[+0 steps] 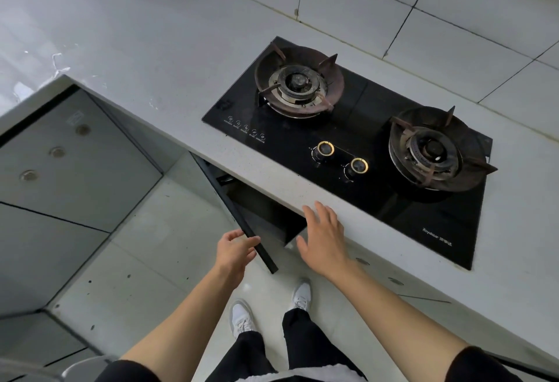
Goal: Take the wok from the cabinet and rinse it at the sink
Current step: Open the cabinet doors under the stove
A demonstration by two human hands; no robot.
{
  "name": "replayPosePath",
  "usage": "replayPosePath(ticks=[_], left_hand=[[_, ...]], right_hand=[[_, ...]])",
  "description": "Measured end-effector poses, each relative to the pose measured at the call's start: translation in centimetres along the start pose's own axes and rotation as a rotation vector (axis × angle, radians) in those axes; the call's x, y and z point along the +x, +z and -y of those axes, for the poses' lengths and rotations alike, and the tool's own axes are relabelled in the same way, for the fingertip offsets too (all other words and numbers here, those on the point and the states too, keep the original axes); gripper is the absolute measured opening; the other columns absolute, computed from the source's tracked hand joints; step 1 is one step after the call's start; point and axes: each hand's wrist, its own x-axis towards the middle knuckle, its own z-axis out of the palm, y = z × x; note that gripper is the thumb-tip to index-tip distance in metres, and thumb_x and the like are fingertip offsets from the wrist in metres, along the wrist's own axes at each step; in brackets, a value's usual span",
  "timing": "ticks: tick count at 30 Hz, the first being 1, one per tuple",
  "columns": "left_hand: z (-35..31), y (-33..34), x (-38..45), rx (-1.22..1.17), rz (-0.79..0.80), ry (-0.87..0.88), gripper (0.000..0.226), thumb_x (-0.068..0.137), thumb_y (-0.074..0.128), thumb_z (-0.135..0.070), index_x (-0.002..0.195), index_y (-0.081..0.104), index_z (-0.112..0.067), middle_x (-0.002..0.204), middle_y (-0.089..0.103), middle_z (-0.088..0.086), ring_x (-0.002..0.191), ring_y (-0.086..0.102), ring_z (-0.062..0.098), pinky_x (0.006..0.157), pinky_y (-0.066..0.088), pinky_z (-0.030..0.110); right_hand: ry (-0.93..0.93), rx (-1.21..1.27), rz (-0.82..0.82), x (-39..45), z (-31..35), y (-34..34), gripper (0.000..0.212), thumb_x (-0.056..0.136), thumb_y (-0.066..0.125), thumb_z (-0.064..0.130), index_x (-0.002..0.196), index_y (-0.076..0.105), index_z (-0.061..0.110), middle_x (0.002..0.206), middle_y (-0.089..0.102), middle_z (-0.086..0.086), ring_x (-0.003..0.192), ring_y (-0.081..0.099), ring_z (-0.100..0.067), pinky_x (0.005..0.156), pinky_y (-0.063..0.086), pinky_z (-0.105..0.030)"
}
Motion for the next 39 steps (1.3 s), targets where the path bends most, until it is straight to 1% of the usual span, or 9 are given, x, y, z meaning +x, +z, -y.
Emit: replayPosePath(ticks=[3,7,13,18,20,25,30,33,39], left_hand=[[0.4,-1.0,-0.7,0.236,-0.119,0.127,0.053,0.074,0.083,-0.007,0.115,0.050,-0.013,0.103,0.061,0.012,0.088,0.064,0.022,0.079,0.054,0.034],[0.9,-2.4,-1.6,0.459,-0.229,0.292,0.045,0.076,0.080,-0.007,0.107,0.049,-0.017,0.084,0.060,0.000,0.074,0.059,0.010,0.056,0.042,0.019],[1.4,-5.1,-1.3,0.572,-0.279,0.413,0.035,0.071,0.066,0.001,0.099,0.052,-0.014,0.084,0.062,0.000,0.083,0.063,0.022,0.072,0.055,0.036],[2.7,-7.7,-0.7,0.839,-0.340,0.746,0.058,0.067,0.063,0.004,0.122,0.052,-0.010,0.116,0.046,0.004,0.101,0.047,0.021,0.088,0.043,0.027],[3.1,-8.6,-0.5,0.982,-0.357,0.817,0.059,0.065,0.062,0.007,0.120,0.052,-0.009,0.123,0.045,0.005,0.104,0.046,0.024,0.082,0.048,0.030],[2.6,-11.2,0.0,1.247,-0.344,0.802,0.066,0.048,0.078,-0.001,0.108,0.053,-0.010,0.116,0.047,0.003,0.086,0.043,0.024,0.067,0.050,0.032],[1.4,-14.1,-0.5,1.411,-0.414,0.789,0.065,0.049,0.061,0.012,0.112,0.056,-0.006,0.114,0.055,0.009,0.081,0.048,0.030,0.058,0.050,0.040],[0.6,-15.7,-0.5,1.523,-0.472,0.734,0.068,0.048,0.065,0.010,0.113,0.058,-0.008,0.115,0.056,0.007,0.080,0.050,0.031,0.053,0.045,0.038],[-1.0,-17.8,-0.5,1.659,-0.483,0.676,0.071,0.050,0.072,0.006,0.119,0.058,-0.006,0.110,0.056,0.009,0.083,0.051,0.031,0.057,0.044,0.038]], right_hand=[[-0.037,0.019,-0.010,0.2,1.5,0.4,0.068,0.095,0.052,0.036,0.151,0.019,0.017,0.160,0.013,-0.010,0.147,0.009,-0.029,0.117,0.019,-0.044],[-0.099,0.013,0.020,0.4,3.2,0.8,0.066,0.095,0.051,0.036,0.151,0.021,0.018,0.159,0.015,-0.009,0.146,0.012,-0.027,0.117,0.020,-0.043],[-0.167,-0.034,0.070,1.1,4.9,1.0,0.066,0.095,0.050,0.038,0.151,0.023,0.018,0.159,0.017,-0.008,0.146,0.012,-0.025,0.119,0.016,-0.041],[-0.210,-0.064,0.100,1.9,6.9,1.2,0.067,0.095,0.050,0.038,0.152,0.021,0.018,0.159,0.018,-0.008,0.146,0.013,-0.025,0.118,0.019,-0.044],[-0.223,-0.056,0.109,2.1,7.9,1.3,0.067,0.095,0.051,0.037,0.152,0.021,0.018,0.160,0.018,-0.008,0.146,0.013,-0.025,0.117,0.019,-0.043],[-0.285,-0.079,0.133,2.3,10.2,1.8,0.068,0.095,0.050,0.037,0.153,0.019,0.018,0.160,0.015,-0.008,0.147,0.012,-0.025,0.117,0.020,-0.044],[-0.336,-0.092,0.139,2.3,12.3,2.1,0.068,0.095,0.050,0.037,0.153,0.020,0.017,0.160,0.016,-0.009,0.147,0.012,-0.026,0.116,0.021,-0.044],[-0.352,-0.093,0.137,2.3,13.1,2.2,0.067,0.095,0.050,0.038,0.152,0.021,0.017,0.160,0.016,-0.009,0.147,0.012,-0.026,0.116,0.022,-0.044],[-0.338,-0.118,0.142,2.7,13.4,2.0,0.064,0.096,0.050,0.040,0.151,0.026,0.018,0.159,0.016,-0.009,0.147,0.011,-0.025,0.116,0.022,-0.043]])
